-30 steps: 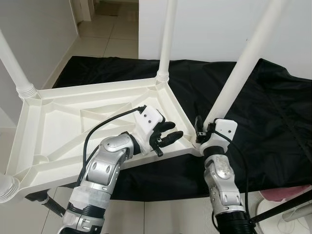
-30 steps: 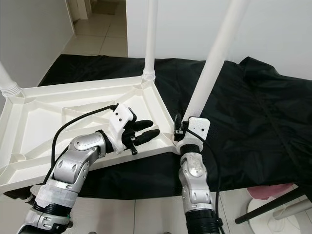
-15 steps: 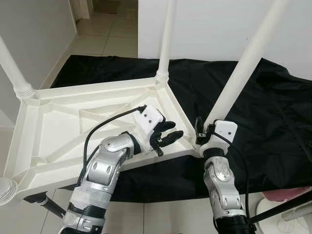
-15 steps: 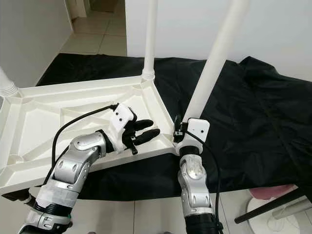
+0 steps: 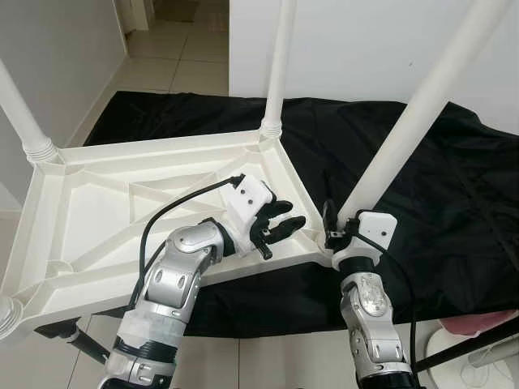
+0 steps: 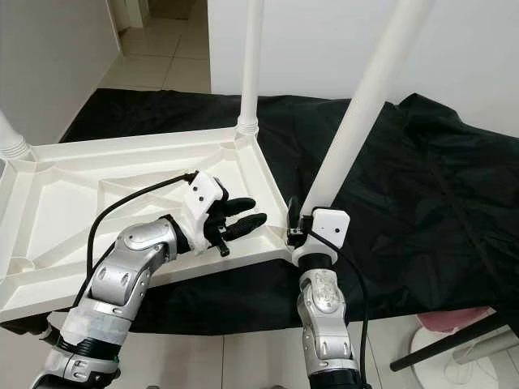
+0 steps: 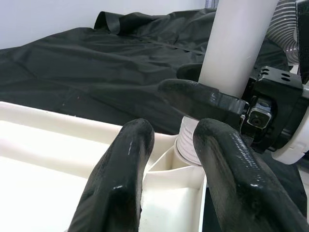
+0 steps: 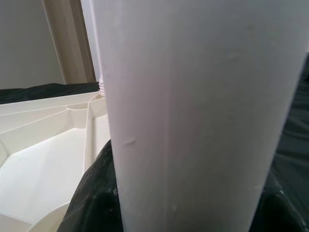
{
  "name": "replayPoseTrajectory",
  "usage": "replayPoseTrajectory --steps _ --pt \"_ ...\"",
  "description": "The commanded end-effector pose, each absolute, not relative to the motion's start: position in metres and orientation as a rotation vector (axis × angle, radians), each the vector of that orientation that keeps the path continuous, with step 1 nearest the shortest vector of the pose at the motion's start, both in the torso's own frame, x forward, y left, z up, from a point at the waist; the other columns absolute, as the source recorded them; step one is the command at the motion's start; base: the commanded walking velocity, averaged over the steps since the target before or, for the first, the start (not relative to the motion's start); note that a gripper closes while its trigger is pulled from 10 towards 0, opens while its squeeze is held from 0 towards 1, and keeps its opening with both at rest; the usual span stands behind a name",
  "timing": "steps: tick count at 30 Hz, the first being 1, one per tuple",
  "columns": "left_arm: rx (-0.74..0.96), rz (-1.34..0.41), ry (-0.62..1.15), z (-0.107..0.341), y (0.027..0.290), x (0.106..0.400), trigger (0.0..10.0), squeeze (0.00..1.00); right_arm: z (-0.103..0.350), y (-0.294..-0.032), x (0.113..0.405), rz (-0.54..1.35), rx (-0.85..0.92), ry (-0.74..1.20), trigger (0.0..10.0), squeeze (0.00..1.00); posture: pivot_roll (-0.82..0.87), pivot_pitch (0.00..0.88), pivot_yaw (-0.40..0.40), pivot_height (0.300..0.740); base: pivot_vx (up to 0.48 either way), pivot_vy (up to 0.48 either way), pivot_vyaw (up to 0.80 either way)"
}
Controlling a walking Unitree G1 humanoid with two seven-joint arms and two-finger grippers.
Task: Building children table
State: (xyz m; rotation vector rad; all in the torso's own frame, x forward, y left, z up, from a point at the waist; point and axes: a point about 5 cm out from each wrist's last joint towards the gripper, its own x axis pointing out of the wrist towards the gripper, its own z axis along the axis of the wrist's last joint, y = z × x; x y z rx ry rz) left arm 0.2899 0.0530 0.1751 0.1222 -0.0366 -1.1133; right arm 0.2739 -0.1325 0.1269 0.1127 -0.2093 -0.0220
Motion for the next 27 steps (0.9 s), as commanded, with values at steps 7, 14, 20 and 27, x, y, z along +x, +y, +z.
replayPoseTrajectory --steps 7,14,20,27 --pt "0.122 -0.974 -0.043 0.1745 0.0542 0.2969 10.0 0.0 0.1129 -0.1291 0.2729 -0.008 0.118 -0.125 10.0 0.0 -0.02 0.0 -0.048 0.74 0.0 0.0 0.0" --pt "0.119 -0.97 -0.042 0.1736 0.0547 0.2959 10.0 0.0 0.1176 -0.1295 0.2714 0.023 0.111 -0.167 10.0 0.0 -0.02 0.0 -0.051 0.74 0.0 0.0 0.0" --pt "0.118 -0.971 -0.043 0.1733 0.0545 0.2956 10.0 0.0 0.1181 -0.1302 0.2711 0.023 0.113 -0.17 10.0 0.0 -0.02 0.0 -0.052 0.74 0.0 0.0 0.0" --pt "0.116 -0.971 -0.044 0.1733 0.0541 0.2959 10.0 0.0 0.1186 -0.1323 0.2689 0.032 0.124 -0.184 10.0 1.0 -0.03 0.0 -0.052 0.74 0.0 0.0 0.0"
